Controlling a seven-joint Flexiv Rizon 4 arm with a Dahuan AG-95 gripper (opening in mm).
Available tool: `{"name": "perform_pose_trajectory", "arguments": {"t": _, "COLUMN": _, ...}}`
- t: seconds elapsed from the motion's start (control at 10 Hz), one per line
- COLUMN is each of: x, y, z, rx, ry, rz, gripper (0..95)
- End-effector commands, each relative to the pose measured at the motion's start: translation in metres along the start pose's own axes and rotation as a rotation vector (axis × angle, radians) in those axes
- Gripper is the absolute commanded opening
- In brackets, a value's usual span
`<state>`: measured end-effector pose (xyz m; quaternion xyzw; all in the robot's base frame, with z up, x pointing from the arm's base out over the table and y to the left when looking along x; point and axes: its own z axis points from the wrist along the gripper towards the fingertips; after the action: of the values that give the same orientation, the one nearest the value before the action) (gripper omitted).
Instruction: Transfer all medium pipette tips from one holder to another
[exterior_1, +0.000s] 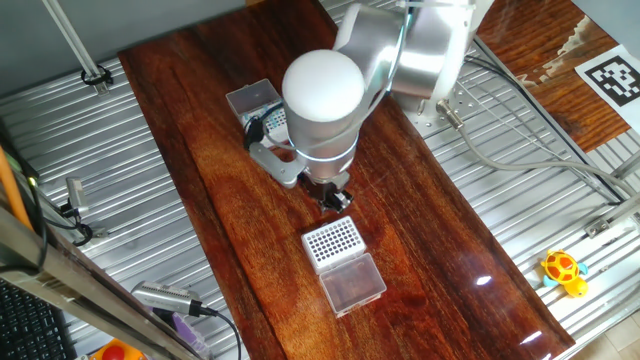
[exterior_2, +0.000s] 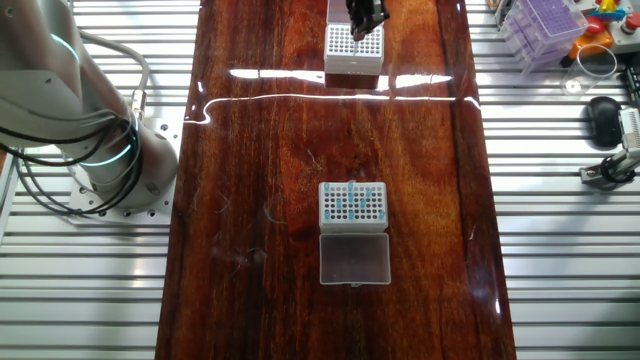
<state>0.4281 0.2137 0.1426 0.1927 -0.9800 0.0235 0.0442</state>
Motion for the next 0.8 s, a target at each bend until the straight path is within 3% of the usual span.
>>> {"name": "perform_pose_trajectory", "arguments": {"t": 0.1, "x": -0.004, "y": 0.009, "z": -0.001, "rx": -0.084, "ry": -0.044, "rz": 0.017, "gripper": 0.0}}
{"name": "perform_pose_trajectory", "arguments": {"t": 0.6, "x": -0.020, "y": 0.057, "z": -0.003, "rx": -0.106, "ry": -0.056, "rz": 0.109, "gripper": 0.0}}
{"name": "perform_pose_trajectory", "arguments": {"t": 0.8, "x": -0.022, "y": 0.063, "z": -0.002, "rx": -0.110, "ry": -0.051, "rz": 0.114, "gripper": 0.0}}
